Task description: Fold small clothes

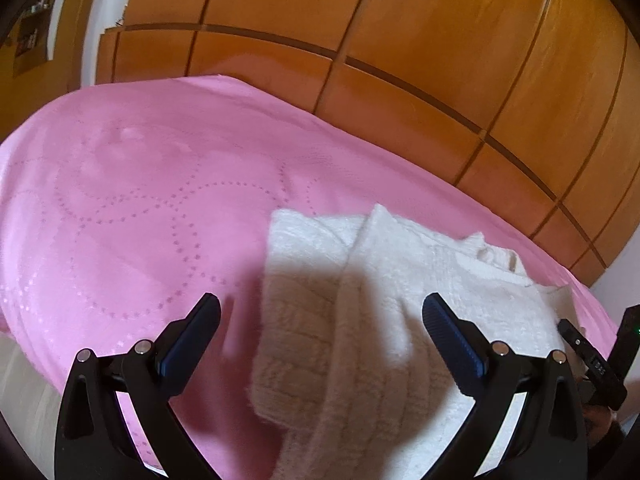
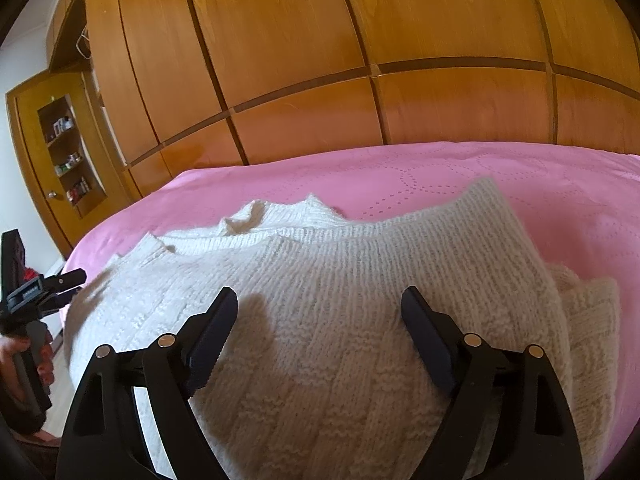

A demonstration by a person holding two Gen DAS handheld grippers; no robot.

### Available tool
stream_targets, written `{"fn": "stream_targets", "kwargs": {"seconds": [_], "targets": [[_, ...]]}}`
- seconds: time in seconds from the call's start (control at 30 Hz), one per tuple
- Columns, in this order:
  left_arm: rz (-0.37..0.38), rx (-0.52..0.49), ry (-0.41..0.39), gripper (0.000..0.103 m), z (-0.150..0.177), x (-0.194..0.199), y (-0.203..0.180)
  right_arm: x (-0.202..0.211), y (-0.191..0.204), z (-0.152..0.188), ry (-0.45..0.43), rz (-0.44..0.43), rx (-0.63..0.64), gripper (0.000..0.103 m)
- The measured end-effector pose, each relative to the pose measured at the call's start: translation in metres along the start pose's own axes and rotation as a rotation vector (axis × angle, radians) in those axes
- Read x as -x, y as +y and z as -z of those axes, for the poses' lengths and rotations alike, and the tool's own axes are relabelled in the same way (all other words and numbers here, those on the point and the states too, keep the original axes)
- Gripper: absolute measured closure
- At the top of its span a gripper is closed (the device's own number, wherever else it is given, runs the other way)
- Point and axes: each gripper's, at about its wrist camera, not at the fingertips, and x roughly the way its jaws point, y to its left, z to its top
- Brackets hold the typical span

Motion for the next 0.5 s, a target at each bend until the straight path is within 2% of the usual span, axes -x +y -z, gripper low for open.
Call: {"fn": "stream_targets", "kwargs": {"seconds": [0.23,0.4,0.5], "targets": [[-0.021,0.019,0.009,0.002,0.002,-0.002,0.008,0.0,0.0,0.0,0.0,0.001,0.0,0.02],[0.083,0.056,0.085,0.002,0.01,-0.012,0.011,0.0,0.0,0.001,0.0,0.001,-0.001,0.02],[0.144,0.054,0.098,0.002,0.015,-0.013,0.007,0.0,0.0,0.001,0.0,0.001,-0.001,0.02]]}}
